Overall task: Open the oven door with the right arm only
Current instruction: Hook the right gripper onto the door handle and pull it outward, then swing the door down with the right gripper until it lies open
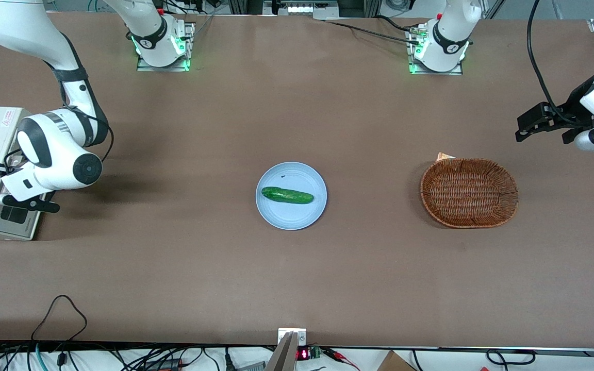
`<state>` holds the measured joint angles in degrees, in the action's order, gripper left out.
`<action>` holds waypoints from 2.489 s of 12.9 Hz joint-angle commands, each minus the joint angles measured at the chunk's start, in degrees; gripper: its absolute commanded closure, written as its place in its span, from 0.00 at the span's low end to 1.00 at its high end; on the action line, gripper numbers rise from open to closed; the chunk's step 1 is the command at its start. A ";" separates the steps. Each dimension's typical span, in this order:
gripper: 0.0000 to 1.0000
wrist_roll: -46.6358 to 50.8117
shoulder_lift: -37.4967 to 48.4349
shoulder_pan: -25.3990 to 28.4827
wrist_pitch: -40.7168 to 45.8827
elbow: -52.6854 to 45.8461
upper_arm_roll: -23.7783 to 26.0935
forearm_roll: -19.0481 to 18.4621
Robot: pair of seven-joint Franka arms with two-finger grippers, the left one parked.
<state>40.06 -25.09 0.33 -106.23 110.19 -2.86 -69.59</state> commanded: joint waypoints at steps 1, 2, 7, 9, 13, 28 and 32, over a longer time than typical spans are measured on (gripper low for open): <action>1.00 1.52 -1.01 0.10 -1.61 0.20 0.58 0.76; 1.00 1.52 -1.01 0.02 -2.05 0.20 0.58 0.77; 1.00 1.52 -2.67 1.25 -3.54 -0.07 0.66 3.05; 1.00 1.60 -3.20 1.95 -4.07 -0.15 0.66 4.19; 1.00 1.52 -4.35 3.00 -4.42 -0.50 0.66 4.37; 1.00 4.24 -9.00 4.06 -7.24 -1.38 0.66 7.36; 1.00 4.15 -10.76 4.59 -7.15 -2.70 0.66 7.45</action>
<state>44.17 -33.26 6.43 -113.55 109.12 -0.32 -61.42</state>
